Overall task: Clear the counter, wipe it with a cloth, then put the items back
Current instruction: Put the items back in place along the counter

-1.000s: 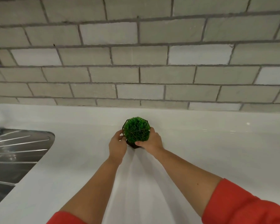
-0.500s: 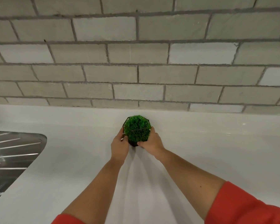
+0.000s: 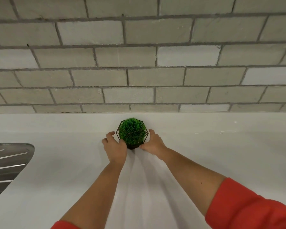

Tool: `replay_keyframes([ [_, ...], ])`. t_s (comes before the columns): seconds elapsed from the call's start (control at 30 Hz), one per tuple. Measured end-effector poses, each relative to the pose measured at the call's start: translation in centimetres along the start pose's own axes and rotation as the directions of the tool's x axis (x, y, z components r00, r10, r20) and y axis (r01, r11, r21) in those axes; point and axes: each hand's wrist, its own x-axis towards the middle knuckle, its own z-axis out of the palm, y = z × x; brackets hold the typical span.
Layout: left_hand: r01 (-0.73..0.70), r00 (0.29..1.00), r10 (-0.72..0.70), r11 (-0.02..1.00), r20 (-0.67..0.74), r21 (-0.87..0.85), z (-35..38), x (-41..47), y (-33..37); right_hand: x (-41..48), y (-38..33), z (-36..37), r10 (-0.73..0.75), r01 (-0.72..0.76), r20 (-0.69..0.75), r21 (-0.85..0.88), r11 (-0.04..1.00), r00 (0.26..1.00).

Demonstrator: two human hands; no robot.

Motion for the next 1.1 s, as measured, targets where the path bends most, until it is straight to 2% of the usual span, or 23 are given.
replay_keyframes([
  [0.13, -0.115, 0.99, 0.118, 0.993, -0.078, 0.041, 0.6, -1.7, 2.0, -1.4, 0.8, -1.7, 0.035, -0.035, 0.013, 0.007, 0.999, 0.999],
  [0.37, -0.293, 0.956, 0.293, 0.955, 0.005, -0.038, 3.1, -6.4, 4.9, -5.1, 1.9, -5.9, 0.073, -0.067, 0.069, -0.081, 0.994, 0.995],
  [0.5, -0.358, 0.927, 0.364, 0.931, 0.093, -0.071, 5.2, -9.6, 6.4, -7.9, 3.5, -9.0, 0.072, -0.072, 0.004, -0.088, 0.994, 0.997],
  [0.73, -0.381, 0.878, 0.399, 0.917, 0.266, -0.12, 10.1, -17.2, 9.9, -13.8, 8.2, -16.7, 0.152, -0.167, -0.127, -0.118, 0.979, 0.98],
  [1.1, -0.448, 0.744, 0.498, 0.867, 0.445, -0.22, 19.3, -33.5, 15.9, -25.3, 21.2, -29.1, 0.279, -0.31, -0.28, -0.072, 0.948, 0.918],
])
